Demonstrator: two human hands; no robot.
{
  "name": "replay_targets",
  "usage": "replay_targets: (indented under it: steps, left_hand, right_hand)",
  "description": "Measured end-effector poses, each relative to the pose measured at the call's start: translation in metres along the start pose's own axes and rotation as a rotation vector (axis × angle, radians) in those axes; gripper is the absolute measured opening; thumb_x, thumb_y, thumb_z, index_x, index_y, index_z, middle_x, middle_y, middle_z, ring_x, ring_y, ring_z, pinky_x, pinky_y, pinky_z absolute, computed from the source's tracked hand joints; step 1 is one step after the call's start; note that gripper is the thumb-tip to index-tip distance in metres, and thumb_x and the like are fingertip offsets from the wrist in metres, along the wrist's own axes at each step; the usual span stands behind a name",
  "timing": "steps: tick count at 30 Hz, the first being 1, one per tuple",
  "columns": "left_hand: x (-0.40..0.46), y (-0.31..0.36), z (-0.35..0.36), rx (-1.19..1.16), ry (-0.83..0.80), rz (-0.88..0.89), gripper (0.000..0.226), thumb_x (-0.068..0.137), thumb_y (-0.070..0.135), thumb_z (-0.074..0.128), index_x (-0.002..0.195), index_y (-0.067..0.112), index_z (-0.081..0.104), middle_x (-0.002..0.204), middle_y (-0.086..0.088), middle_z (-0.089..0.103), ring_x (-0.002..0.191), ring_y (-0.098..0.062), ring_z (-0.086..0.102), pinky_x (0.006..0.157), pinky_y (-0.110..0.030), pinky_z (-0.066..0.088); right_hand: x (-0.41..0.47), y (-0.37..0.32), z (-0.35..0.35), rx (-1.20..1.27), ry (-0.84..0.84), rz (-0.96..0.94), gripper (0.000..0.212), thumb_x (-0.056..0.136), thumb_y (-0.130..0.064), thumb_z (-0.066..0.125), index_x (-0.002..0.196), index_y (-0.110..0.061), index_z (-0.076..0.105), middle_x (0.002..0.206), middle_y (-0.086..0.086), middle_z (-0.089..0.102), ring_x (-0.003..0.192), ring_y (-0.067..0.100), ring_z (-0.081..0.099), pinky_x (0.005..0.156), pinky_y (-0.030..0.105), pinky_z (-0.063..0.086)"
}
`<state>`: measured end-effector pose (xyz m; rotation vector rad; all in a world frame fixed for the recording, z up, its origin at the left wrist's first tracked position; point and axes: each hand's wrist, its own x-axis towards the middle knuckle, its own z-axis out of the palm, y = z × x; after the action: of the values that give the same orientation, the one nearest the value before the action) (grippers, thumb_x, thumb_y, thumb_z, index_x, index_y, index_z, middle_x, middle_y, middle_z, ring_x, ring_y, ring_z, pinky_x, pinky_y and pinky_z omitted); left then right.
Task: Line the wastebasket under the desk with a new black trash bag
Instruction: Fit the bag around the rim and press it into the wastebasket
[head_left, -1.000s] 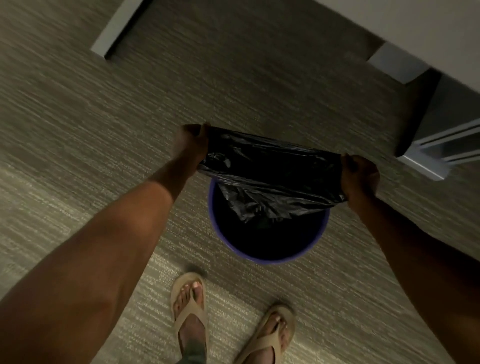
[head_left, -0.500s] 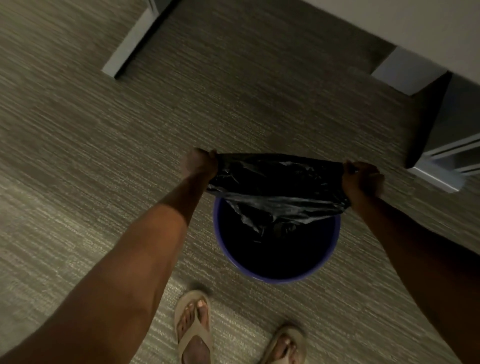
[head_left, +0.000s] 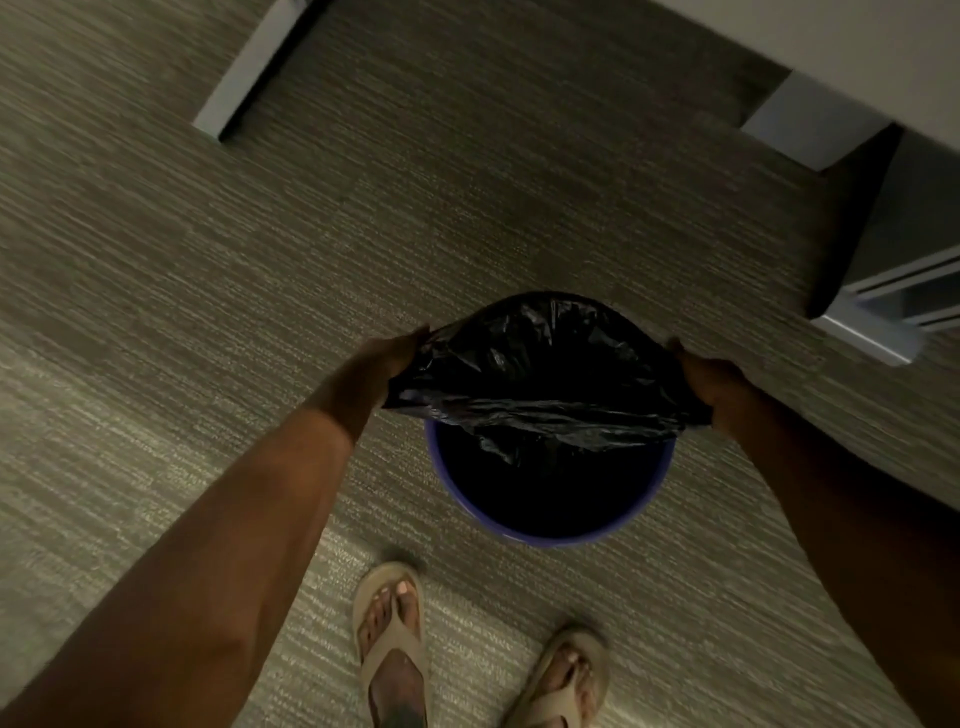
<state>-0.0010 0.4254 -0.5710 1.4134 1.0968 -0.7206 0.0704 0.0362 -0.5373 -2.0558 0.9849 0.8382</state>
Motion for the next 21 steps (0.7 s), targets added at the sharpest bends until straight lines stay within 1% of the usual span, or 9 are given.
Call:
replay_targets:
  steps: [2,4,6,8,9,13,16,19,21]
  left_hand:
    - [-0.012,-0.006,0.005,-0.180,0.064,0.004,0.074,0.089,0.066,0.062,0.136,0.009,0.062,0.139,-0.018,0.063,0.124,-0.038,0.063,0.108,-0.053,0.050]
    - [-0.029,-0.016,0.010,-0.043,0.428,0.166,0.077,0.089,0.069,0.060,0.141,0.012,0.055,0.146,-0.018,0.050,0.133,-0.039,0.053,0.109,-0.053,0.047]
    - [-0.059,-0.031,0.016,0.212,0.667,0.637,0.067,0.092,0.061,0.060,0.141,0.016,0.055,0.145,-0.016,0.048,0.135,-0.033,0.046,0.109,-0.044,0.042]
    - [-0.087,-0.044,0.025,0.491,0.627,1.107,0.052,0.093,0.052,0.063,0.133,0.018,0.062,0.134,-0.010,0.058,0.127,-0.031,0.050,0.104,-0.041,0.042]
    - [-0.098,-0.051,0.032,0.644,0.557,1.215,0.050,0.091,0.050,0.064,0.130,0.019,0.065,0.129,-0.008,0.062,0.126,-0.032,0.053,0.103,-0.044,0.043]
    - [-0.124,-0.078,0.056,1.170,0.364,1.025,0.059,0.084,0.044,0.070,0.137,0.021,0.061,0.128,-0.005,0.068,0.134,-0.038,0.047,0.110,-0.058,0.029]
    - [-0.132,-0.088,0.055,1.212,0.317,0.867,0.037,0.083,0.027,0.071,0.120,0.023,0.071,0.119,-0.005,0.072,0.131,-0.042,0.048,0.110,-0.064,0.026]
    - [-0.147,-0.104,0.056,1.224,0.356,0.900,0.027,0.074,0.018,0.077,0.101,0.019,0.077,0.112,-0.010,0.072,0.119,-0.042,0.057,0.105,-0.065,0.036]
    - [-0.160,-0.120,0.059,1.243,0.347,0.940,0.030,0.068,0.018,0.080,0.098,0.021,0.077,0.121,-0.011,0.067,0.120,-0.039,0.056,0.102,-0.060,0.040]
  right_hand:
    - [-0.008,0.006,-0.006,0.054,0.047,-0.030,0.078,0.093,-0.074,0.051,0.128,-0.006,0.066,0.119,0.019,0.071,0.096,0.034,0.071,0.076,0.040,0.059]
    - [-0.025,0.017,-0.007,0.015,0.229,-0.213,0.067,0.099,-0.066,0.048,0.129,-0.009,0.064,0.133,0.019,0.066,0.115,0.036,0.066,0.086,0.040,0.054]
    - [-0.049,0.032,-0.007,-0.036,0.501,-0.585,0.049,0.099,-0.053,0.058,0.120,-0.011,0.065,0.126,0.017,0.066,0.115,0.035,0.063,0.082,0.034,0.045]
    - [-0.078,0.042,-0.001,-0.204,0.604,-1.005,0.040,0.094,-0.042,0.070,0.114,-0.008,0.068,0.115,0.015,0.069,0.109,0.032,0.062,0.081,0.036,0.046]
    - [-0.091,0.047,0.004,-0.327,0.546,-1.155,0.043,0.090,-0.041,0.075,0.116,-0.008,0.069,0.116,0.013,0.070,0.112,0.031,0.062,0.085,0.038,0.048]
    - [-0.116,0.063,0.031,-0.828,0.243,-1.195,0.059,0.081,-0.034,0.082,0.133,-0.012,0.068,0.124,0.012,0.068,0.129,0.037,0.057,0.104,0.051,0.045]
    - [-0.119,0.071,0.036,-0.737,0.259,-1.142,0.026,0.078,-0.004,0.076,0.103,-0.008,0.078,0.098,0.013,0.075,0.114,0.041,0.065,0.095,0.053,0.049]
    - [-0.117,0.087,0.027,-0.625,0.226,-1.170,0.021,0.077,0.004,0.071,0.093,-0.006,0.078,0.093,0.011,0.074,0.105,0.038,0.067,0.087,0.051,0.055]
    - [-0.115,0.109,0.020,-0.607,0.234,-1.232,0.020,0.077,0.004,0.072,0.094,-0.005,0.078,0.095,0.010,0.074,0.109,0.037,0.066,0.086,0.049,0.057]
